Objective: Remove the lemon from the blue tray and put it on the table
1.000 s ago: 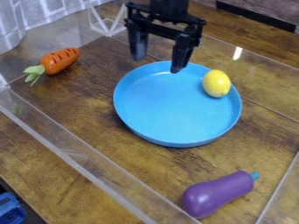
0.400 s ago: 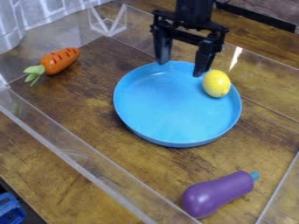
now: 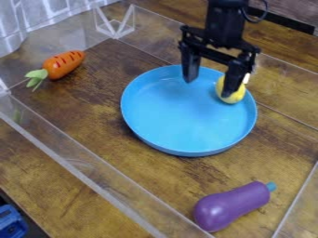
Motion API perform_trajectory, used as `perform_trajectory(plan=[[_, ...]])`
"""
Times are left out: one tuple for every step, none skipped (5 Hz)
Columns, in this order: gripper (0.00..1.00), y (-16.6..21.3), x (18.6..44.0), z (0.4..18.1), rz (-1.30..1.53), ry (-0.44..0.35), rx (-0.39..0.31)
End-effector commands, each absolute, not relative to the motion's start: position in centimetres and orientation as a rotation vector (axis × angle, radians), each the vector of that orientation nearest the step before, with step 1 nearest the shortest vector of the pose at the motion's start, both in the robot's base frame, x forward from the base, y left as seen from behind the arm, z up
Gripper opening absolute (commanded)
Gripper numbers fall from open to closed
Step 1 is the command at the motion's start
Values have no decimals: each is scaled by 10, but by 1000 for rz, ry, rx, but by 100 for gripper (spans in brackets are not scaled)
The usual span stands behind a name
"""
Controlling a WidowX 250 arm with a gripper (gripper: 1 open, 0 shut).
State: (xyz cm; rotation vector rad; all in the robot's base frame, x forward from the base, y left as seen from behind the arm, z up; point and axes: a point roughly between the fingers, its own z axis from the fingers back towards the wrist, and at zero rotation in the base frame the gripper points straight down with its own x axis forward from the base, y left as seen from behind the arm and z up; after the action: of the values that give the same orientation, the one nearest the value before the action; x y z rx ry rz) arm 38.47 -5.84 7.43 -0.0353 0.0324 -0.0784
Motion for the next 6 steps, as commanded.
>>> perform_trajectory(plan=[[100,-78,396,95,-133,-65,-46],[100,-72,396,94,-150,-75,-43],[100,-63,396,93,-158,-88,-42],[100,-59,397,88,-135,-102,-37],[100,-57,400,83,-116,-119,-34],[100,-61,407,82,-124,-137,-35]])
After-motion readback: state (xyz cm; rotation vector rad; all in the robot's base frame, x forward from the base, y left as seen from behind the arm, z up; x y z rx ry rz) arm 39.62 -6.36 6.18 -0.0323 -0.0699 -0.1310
